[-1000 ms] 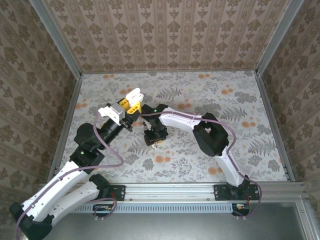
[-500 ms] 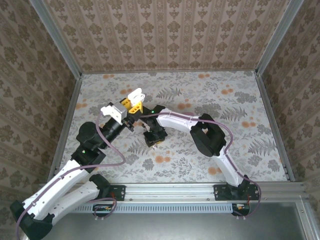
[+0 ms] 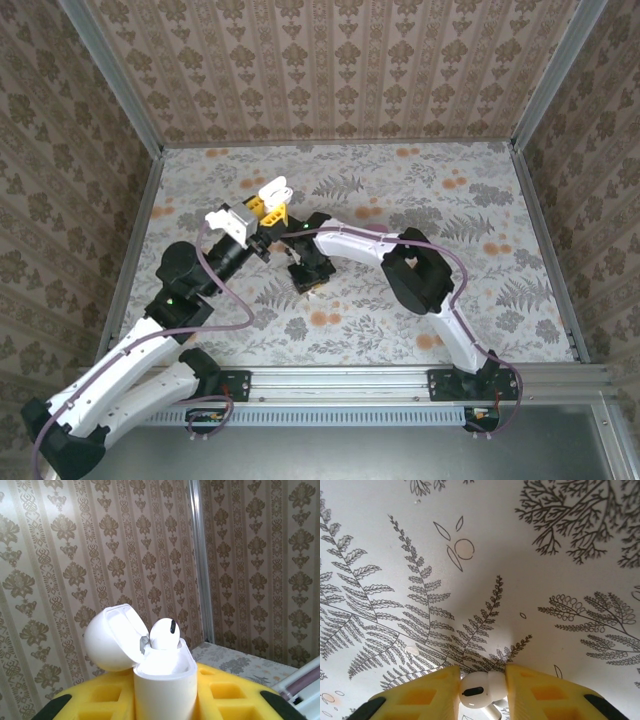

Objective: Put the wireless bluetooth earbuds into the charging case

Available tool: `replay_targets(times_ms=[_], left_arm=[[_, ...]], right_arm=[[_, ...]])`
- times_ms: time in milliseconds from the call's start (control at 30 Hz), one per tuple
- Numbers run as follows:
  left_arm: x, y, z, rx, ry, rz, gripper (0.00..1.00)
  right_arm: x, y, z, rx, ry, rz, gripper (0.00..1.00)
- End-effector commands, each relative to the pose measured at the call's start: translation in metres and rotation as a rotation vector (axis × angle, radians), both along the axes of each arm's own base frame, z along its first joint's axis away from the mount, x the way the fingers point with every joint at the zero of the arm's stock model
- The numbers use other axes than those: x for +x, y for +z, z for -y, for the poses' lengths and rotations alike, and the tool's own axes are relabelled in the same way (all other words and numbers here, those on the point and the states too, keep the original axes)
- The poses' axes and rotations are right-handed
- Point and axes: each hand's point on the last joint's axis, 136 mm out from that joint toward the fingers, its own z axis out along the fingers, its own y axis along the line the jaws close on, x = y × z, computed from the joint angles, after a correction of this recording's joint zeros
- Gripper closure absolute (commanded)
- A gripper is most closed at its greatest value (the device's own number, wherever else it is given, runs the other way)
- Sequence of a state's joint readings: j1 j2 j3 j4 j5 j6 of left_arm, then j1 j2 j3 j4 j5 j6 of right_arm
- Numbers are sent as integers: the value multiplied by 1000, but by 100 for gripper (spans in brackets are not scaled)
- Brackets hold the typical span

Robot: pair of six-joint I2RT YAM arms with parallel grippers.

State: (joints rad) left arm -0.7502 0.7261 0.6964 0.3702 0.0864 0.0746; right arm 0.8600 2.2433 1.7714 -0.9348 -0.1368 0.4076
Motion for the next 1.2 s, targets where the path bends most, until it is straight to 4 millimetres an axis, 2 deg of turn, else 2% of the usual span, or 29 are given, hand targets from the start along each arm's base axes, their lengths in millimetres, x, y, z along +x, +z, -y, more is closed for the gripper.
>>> replay_targets(times_ms=[0,233,400,567,667,800,1167], left_arm=[[-2,18,-1,-52,-18,24,72],[11,1,18,-38,-56,-28,72],[28,-28,45,-32,-117,-111,72],[41,-58,74,-49,-196,-196,72],[43,-69,87,-41,-222,-217,72],[45,-75,93,-43,-232,-233,72],[45,-75,86,-23,-194,-224,72]], right_arm=[[10,6,37,-43,-118,39,69],[9,6,111,-48,-326,51,69],[-2,-2,170,-61,-493,39,68],[-11,-4,212,-80,-611,39,67],[-13,-5,219,-82,-626,33,66],[-13,-8,217,-84,-607,14,63],[-15,-8,208,-105,-529,-23,61]])
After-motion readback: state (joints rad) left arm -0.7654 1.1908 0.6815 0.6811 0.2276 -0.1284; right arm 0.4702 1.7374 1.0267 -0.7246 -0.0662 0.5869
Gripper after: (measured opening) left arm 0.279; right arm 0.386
